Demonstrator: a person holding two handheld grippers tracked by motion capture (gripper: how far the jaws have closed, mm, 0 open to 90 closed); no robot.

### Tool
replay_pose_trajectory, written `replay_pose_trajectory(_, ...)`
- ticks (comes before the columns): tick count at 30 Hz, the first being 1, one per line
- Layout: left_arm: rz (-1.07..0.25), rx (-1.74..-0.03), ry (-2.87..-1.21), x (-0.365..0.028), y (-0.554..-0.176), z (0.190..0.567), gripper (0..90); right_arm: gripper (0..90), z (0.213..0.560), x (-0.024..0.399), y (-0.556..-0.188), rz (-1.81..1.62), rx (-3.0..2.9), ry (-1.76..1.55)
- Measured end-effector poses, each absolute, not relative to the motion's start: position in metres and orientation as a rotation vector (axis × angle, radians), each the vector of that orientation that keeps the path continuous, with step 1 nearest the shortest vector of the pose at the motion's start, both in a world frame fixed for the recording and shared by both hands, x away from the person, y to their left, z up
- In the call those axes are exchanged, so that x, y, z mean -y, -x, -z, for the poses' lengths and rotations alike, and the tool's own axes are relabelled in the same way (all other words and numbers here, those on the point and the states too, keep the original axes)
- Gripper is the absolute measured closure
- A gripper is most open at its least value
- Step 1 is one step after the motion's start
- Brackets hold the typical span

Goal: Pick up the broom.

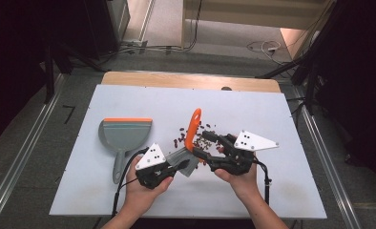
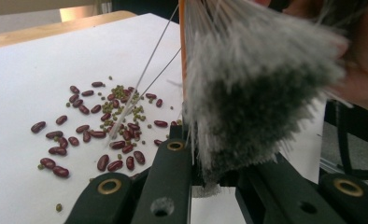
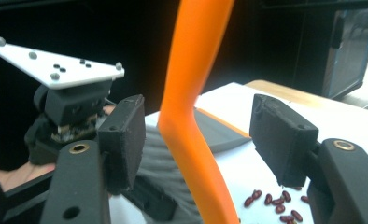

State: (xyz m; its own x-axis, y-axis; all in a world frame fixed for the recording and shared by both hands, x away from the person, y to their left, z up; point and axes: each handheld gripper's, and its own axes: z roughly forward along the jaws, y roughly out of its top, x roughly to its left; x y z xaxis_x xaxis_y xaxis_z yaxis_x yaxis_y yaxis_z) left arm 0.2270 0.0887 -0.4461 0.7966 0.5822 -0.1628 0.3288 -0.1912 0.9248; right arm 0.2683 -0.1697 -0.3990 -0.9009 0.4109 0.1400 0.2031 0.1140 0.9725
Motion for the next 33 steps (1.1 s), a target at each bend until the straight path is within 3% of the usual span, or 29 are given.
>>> replay_pose_trajectory(9, -0.169, -0.582, -1.804, -0.098, -0.229, 0.443, 86.8, 36.6, 0.407, 0.180, -0.282, -1.915, -2.411, -0.545)
replay_pose_trajectory(19, -0.017, -0.416, -1.804, -0.098, -0.228, 0.442, 86.8, 50.9, 0.418, 0.174, -0.283, -2.055, -2.617, -0.361)
replay_pose_trajectory(33, 0.071, -0.352, -1.798, -0.095, -0.228, 0.443, 86.7, 67.8, 0.420, 0.170, -0.280, -2.108, -2.665, -0.266)
